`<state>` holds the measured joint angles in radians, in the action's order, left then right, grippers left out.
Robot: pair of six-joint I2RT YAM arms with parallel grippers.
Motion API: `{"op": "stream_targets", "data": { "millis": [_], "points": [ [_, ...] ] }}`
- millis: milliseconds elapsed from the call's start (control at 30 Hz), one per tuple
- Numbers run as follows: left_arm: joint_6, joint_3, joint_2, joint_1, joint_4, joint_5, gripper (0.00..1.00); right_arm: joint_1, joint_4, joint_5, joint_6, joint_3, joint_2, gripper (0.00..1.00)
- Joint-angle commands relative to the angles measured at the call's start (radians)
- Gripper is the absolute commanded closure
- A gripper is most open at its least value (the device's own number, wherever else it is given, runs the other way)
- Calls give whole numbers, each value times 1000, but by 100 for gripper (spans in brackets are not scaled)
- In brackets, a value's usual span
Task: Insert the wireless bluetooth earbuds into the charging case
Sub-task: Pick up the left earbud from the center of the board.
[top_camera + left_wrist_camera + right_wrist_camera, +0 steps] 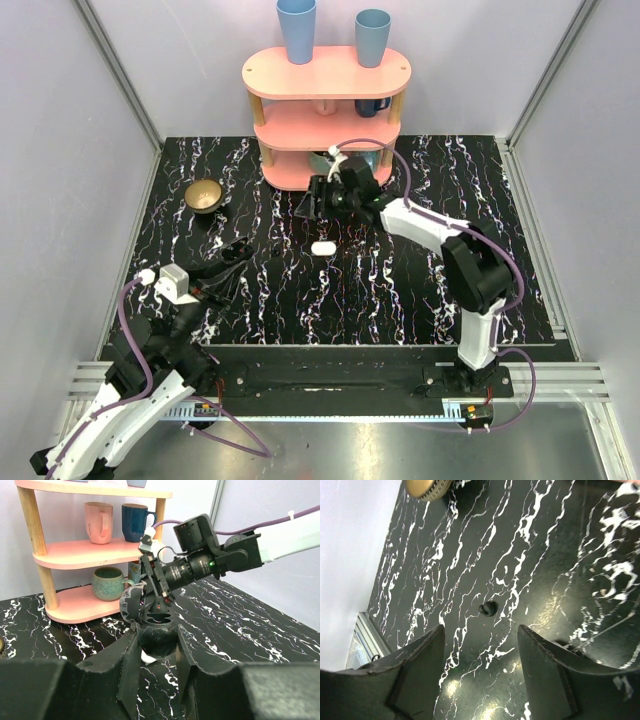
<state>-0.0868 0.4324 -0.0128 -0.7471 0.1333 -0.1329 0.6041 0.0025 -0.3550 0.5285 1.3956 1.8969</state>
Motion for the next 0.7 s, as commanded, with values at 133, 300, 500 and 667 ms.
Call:
{"op": "stream_targets", "data": {
  "millis": [133, 300, 500, 667],
  "points": [
    [1, 23, 139, -1, -21, -39, 100, 88, 22, -19, 51, 82, 113, 37],
    [-1, 23, 134, -1, -21, -39, 100, 128, 96, -1, 134, 56, 154, 43],
    [-1, 23, 134, -1, -20, -42, 100, 155, 234, 48, 258, -20, 179, 48],
    [-1, 22, 131, -1, -23, -43, 100, 172, 228, 122, 291, -26, 194, 49]
  ]
}}
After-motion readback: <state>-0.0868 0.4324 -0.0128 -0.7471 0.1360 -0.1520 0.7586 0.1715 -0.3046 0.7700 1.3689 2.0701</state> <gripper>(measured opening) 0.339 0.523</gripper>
